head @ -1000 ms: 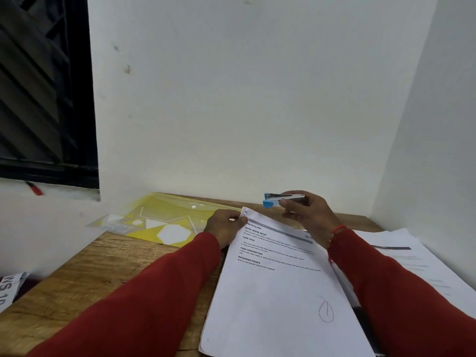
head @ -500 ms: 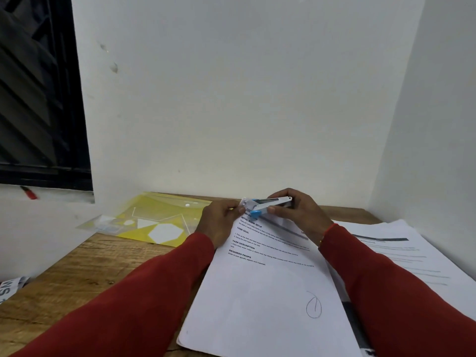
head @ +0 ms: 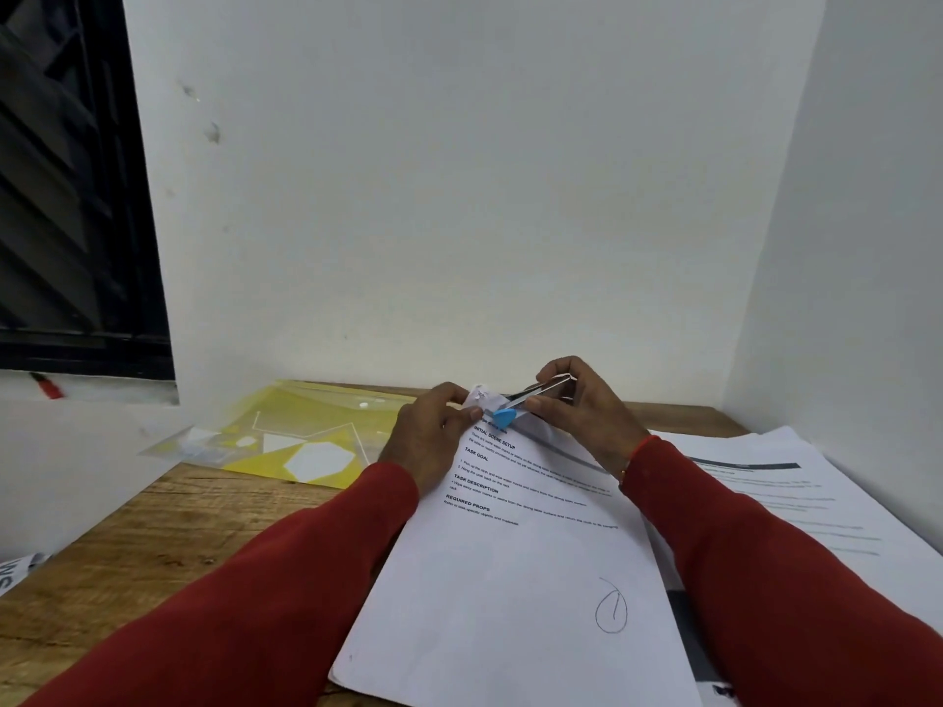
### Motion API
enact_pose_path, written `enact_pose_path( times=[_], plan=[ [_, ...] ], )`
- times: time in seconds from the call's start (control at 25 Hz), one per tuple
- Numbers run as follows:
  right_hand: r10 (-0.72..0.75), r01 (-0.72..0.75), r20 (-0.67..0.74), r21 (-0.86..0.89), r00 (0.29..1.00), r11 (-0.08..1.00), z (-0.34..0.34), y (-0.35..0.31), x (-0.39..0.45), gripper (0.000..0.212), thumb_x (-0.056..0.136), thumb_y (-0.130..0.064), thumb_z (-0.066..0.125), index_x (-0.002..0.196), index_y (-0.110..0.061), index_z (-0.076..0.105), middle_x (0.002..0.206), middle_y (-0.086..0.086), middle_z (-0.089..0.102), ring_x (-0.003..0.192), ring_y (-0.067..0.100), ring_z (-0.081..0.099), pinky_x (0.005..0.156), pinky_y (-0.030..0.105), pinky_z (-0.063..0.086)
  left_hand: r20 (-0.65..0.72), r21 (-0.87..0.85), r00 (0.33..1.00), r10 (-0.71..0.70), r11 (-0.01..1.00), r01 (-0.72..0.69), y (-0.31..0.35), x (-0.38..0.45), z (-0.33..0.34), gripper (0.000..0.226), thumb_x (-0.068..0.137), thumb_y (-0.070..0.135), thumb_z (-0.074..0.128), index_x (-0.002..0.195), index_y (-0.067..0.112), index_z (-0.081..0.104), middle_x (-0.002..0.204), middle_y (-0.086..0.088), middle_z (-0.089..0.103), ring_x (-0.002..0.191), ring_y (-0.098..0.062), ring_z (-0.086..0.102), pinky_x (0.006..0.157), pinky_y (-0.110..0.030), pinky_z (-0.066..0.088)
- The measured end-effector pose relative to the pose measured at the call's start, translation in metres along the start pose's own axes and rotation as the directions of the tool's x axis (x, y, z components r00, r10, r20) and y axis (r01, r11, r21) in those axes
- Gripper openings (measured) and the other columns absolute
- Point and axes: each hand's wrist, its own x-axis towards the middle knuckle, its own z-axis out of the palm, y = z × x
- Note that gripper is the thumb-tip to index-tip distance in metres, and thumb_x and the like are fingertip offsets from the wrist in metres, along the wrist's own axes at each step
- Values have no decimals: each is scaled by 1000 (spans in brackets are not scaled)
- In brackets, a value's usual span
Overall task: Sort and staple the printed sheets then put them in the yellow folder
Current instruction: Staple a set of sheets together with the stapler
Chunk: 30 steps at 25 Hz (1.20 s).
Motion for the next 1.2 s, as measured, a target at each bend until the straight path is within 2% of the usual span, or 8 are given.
enact_pose_path(
  times=[0.16, 0.28, 0.44, 0.6, 0.68, 0.88, 1.04, 1.2],
  plan=[
    [9, -8, -26, 57, 1000, 998, -1, 2, 0, 41, 86, 2, 70, 108, -24, 46, 87, 10, 58, 85, 26, 58, 83, 38, 52, 0, -43, 999, -34, 999, 34, 3, -2, -1, 10, 94, 28, 67, 97, 21, 61, 74, 2, 75, 65, -10, 64, 59, -20, 47],
    [9, -6, -34, 99, 999, 995, 1, 2, 0, 48, 84, 2, 71, 110, -28, 44, 87, 11, 60, 92, 31, 60, 95, 49, 50, 13, -83, 999, -44, 996, 45, 3, -3, -1, 11, 93, 28, 68, 97, 19, 62, 78, -1, 76, 69, -14, 66, 64, -24, 49],
    [-12, 14, -36, 61, 999, 998, 1, 0, 0, 45, 85, 4, 69, 110, -25, 46, 92, 12, 62, 93, 25, 61, 93, 43, 53, 21, -76, 999, -29, 997, 31, 5, -3, -1, 10, 93, 29, 68, 93, 22, 60, 79, -1, 76, 67, -12, 64, 62, -24, 48],
    [-15, 15, -9, 58, 1000, 998, 2, -4, -3, 45, 85, 7, 68, 112, -22, 46, 92, 16, 61, 79, 14, 60, 67, 19, 51, 21, -71, 1000, -11, 997, 12, 5, -3, 0, 10, 92, 30, 68, 90, 25, 60, 80, -3, 75, 68, -14, 61, 65, -29, 48],
    [-14, 14, -2, 30, 1000, 999, 4, -6, -4, 46, 85, 9, 68, 116, -17, 45, 89, 16, 61, 70, 8, 59, 61, 15, 48, 17, -70, 1000, 2, 998, -1, 3, -2, 0, 10, 92, 29, 69, 88, 25, 60, 80, -2, 75, 68, -15, 59, 66, -32, 48],
    [-33, 25, 56, 139, 998, 990, 6, -6, -4, 44, 83, 16, 63, 119, -4, 48, 103, 21, 69, 92, 20, 68, 83, 24, 55, 17, -63, 1000, 16, 998, -15, 3, -1, 0, 10, 92, 28, 69, 88, 25, 60, 81, -2, 74, 69, -17, 61, 65, -32, 48],
    [-40, 38, 16, 115, 999, 993, 9, -4, -2, 35, 80, 13, 68, 110, -2, 58, 85, 6, 68, 89, 22, 67, 81, 22, 54, 6, -44, 999, 44, 998, -43, 6, -2, 1, 10, 92, 27, 68, 89, 22, 59, 79, -4, 73, 65, -15, 56, 63, -31, 45],
    [-36, 42, -58, 121, 998, 992, 11, -2, -2, 29, 80, 7, 72, 106, -1, 61, 92, 16, 67, 90, 23, 66, 77, 19, 53, -10, -53, 999, 34, 998, -35, 7, -3, 1, 11, 92, 26, 69, 91, 21, 60, 81, -2, 74, 67, -14, 60, 62, -28, 46]
  ],
)
